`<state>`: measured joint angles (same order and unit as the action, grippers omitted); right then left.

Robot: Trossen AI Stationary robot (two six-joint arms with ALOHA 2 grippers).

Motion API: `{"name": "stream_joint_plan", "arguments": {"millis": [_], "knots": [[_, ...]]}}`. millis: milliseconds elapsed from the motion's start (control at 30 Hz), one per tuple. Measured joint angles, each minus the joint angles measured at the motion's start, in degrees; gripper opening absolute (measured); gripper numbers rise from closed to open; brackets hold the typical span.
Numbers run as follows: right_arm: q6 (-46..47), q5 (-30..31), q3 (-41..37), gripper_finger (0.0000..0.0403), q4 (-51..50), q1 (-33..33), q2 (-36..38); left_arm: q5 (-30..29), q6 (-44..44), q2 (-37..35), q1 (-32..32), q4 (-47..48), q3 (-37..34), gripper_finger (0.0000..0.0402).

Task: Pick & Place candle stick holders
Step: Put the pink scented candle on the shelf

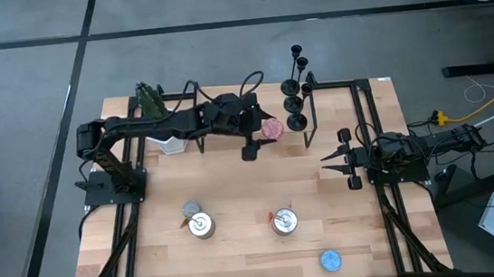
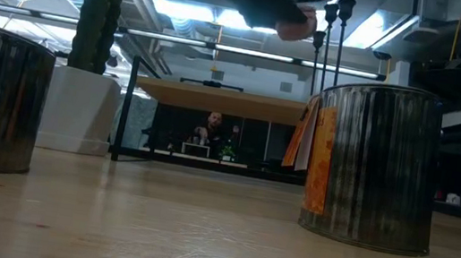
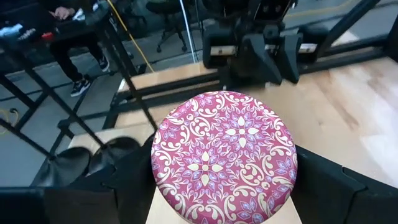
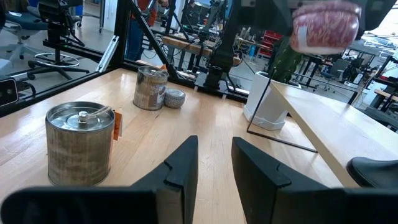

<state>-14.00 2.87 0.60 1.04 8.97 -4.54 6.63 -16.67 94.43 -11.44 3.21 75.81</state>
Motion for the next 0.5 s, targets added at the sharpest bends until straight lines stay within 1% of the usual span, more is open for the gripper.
{"name": "stream_joint_plan", "arguments": {"millis": [500], "knots": [[0.0, 0.0, 0.0, 0.0101, 0.0, 0.0, 0.0, -2.0, -2.1, 0.0, -0.8, 0.6, 0.0, 0.0295]]}}
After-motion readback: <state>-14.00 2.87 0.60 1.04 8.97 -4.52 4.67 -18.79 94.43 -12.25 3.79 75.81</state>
